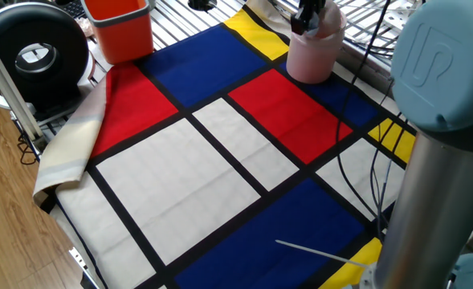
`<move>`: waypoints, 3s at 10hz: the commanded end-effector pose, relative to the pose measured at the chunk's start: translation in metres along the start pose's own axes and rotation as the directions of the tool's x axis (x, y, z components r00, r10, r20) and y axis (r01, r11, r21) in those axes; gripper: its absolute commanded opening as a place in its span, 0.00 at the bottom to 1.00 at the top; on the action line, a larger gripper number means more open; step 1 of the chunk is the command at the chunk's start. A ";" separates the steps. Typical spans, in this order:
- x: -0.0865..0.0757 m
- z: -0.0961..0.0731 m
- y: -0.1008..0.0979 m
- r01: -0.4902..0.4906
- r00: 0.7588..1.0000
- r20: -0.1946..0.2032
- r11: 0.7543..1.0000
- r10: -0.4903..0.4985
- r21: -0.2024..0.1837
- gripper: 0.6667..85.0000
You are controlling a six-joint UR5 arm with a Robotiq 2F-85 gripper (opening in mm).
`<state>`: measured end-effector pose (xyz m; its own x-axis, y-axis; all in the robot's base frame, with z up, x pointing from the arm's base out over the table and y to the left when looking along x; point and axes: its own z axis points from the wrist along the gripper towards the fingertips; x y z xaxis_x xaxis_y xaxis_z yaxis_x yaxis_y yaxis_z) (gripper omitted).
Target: Put the garbage in the trash can
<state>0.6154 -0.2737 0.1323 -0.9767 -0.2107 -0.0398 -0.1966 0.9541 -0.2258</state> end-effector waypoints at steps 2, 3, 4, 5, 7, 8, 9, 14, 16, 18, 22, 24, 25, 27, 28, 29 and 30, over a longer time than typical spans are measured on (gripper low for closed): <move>-0.002 0.005 0.007 -0.013 1.000 0.015 0.999 0.013 -0.048 0.00; -0.002 0.005 0.009 -0.014 1.000 0.014 0.998 0.015 -0.053 0.00; -0.002 0.004 0.010 -0.019 1.000 0.012 0.998 0.020 -0.056 0.00; -0.001 0.002 0.016 -0.031 0.999 0.006 0.997 0.032 -0.073 0.00; -0.005 0.002 0.024 -0.035 0.999 0.013 0.994 0.036 -0.103 0.00; -0.005 0.004 0.023 -0.029 1.000 0.009 0.994 0.030 -0.106 0.00; -0.001 0.006 0.022 -0.020 1.000 -0.008 0.994 0.019 -0.110 0.00; 0.005 0.002 0.025 0.104 0.993 -0.036 0.988 -0.109 -0.118 0.48; 0.010 0.003 0.025 0.123 0.990 -0.046 0.984 -0.130 -0.126 0.53; 0.012 0.004 0.024 0.147 0.987 -0.048 0.981 -0.154 -0.127 0.59; 0.020 0.000 0.024 0.180 0.978 -0.084 0.975 -0.191 -0.127 0.71; 0.025 0.000 0.025 0.194 0.973 -0.095 0.971 -0.208 -0.139 0.74; 0.026 -0.001 0.025 0.204 0.970 -0.103 0.969 -0.219 -0.141 0.75; 0.029 -0.001 0.025 0.224 0.964 -0.115 0.964 -0.241 -0.140 0.78; 0.029 -0.002 0.023 0.240 0.959 -0.123 0.962 -0.256 -0.133 0.79; 0.030 -0.003 0.023 0.247 0.956 -0.128 0.960 -0.264 -0.135 0.81; 0.030 -0.003 0.025 0.260 0.952 -0.126 0.954 -0.279 -0.149 0.81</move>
<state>0.5821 -0.2584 0.1271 -0.8984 -0.4161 0.1406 -0.4310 0.8968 -0.1000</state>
